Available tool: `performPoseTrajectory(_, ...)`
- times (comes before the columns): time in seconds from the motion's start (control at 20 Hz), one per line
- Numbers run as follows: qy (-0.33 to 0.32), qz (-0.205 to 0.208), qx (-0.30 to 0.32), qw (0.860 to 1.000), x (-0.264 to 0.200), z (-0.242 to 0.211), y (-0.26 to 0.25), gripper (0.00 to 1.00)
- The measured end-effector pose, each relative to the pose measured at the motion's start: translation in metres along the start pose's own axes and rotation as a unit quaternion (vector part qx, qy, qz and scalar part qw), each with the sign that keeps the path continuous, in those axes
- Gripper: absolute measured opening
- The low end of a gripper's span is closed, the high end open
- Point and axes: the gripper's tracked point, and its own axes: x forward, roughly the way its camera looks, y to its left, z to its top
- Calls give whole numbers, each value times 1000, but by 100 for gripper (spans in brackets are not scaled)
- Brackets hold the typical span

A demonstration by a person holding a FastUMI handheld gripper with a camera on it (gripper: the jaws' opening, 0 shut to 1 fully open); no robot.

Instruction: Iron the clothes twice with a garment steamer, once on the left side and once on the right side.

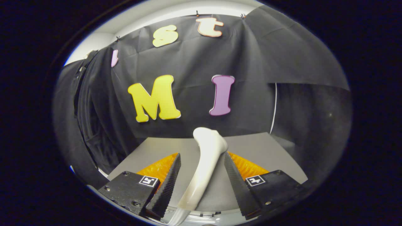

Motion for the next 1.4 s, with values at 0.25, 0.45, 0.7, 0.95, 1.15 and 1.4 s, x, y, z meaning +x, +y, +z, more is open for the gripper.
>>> performPoseTrajectory(0.25, 49, -1, 17, 999, 25, -24, -8, 80)
performPoseTrajectory(0.45, 73, -9, 50, 996, 30, -33, -14, 71)
performPoseTrajectory(0.7, 97, -10, 101, 990, 35, -43, -8, 59)
performPoseTrajectory(0.95, 109, -14, 154, 982, 34, -48, -7, 46)
performPoseTrajectory(1.15, 109, 2, 187, 976, 26, -46, -2, 38)
performPoseTrajectory(1.4, 85, 13, 176, 981, 1, -33, 21, 36)
